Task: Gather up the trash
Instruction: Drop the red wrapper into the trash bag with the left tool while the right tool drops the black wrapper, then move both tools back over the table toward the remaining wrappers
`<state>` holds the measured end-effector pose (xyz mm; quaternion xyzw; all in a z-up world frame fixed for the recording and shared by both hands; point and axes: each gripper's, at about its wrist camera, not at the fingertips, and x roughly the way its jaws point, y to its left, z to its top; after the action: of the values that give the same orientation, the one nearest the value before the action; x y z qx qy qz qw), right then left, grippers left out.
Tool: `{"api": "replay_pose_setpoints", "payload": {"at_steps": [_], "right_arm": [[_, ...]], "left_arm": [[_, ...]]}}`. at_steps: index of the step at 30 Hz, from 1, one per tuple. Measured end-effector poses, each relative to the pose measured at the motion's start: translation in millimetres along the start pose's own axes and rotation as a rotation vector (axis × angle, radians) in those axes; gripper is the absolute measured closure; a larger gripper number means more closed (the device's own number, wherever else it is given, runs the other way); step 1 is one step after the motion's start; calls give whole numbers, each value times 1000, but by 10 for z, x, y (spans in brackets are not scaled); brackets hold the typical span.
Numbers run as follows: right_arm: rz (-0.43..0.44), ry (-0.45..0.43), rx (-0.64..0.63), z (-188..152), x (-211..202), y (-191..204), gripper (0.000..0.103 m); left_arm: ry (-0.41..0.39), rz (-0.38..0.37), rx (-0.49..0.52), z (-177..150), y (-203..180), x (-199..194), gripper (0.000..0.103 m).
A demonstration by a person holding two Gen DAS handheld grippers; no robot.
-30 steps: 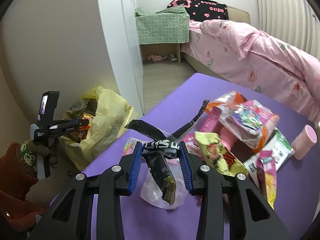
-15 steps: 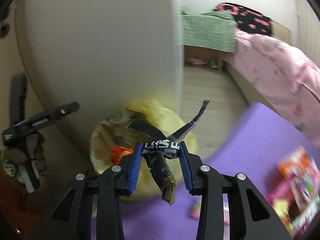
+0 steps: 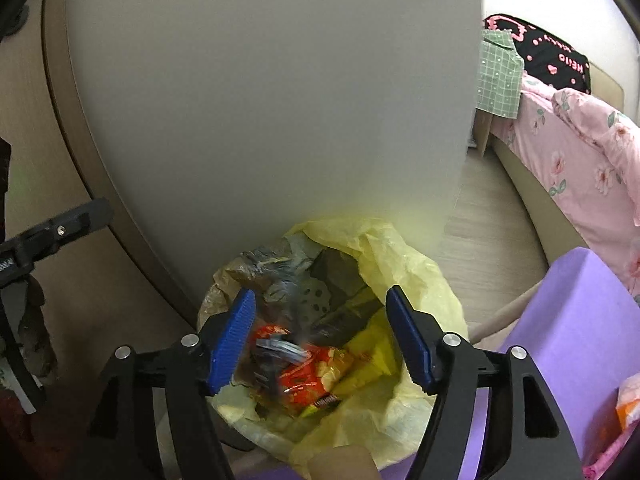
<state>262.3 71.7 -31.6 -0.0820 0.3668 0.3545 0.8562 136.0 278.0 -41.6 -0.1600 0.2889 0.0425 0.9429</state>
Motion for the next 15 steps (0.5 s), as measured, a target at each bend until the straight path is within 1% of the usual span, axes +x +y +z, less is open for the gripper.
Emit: {"api": "replay_pose_setpoints", "payload": {"at_steps": [7, 15], "right_arm": [[-48, -27, 80, -171, -370, -313, 39], [-184, -70, 155, -625, -1033, -687, 39]], "left_arm": [[41, -39, 33, -87, -209, 81, 35], [69, -87, 77, -138, -504, 174, 35]]}}
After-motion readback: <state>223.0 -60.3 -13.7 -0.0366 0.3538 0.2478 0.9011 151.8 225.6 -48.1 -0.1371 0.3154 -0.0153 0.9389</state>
